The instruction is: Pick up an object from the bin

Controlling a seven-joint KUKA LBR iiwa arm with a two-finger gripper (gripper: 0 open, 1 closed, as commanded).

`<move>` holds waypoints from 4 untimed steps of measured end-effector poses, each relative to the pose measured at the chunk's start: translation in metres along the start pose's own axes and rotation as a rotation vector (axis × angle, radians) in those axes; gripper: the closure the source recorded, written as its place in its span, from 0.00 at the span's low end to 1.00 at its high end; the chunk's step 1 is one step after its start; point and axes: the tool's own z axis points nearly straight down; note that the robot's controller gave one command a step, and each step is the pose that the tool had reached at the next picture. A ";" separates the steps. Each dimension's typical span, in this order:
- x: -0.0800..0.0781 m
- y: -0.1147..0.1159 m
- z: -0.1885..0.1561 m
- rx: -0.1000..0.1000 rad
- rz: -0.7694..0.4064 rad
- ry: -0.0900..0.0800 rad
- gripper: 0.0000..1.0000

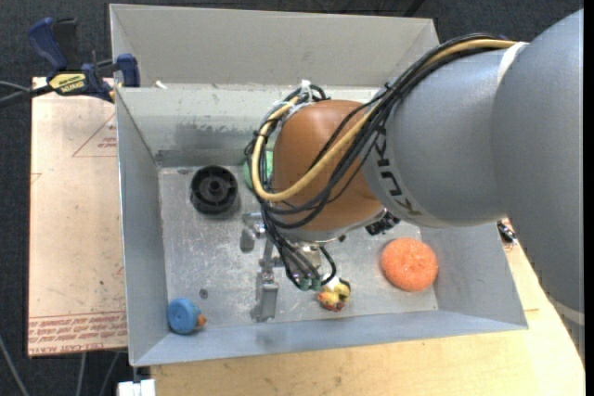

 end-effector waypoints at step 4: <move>-0.020 -0.111 0.010 -0.004 -0.223 -0.002 0.00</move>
Offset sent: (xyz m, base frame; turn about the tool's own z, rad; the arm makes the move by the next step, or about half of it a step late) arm 0.0206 -0.0731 0.0120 0.0258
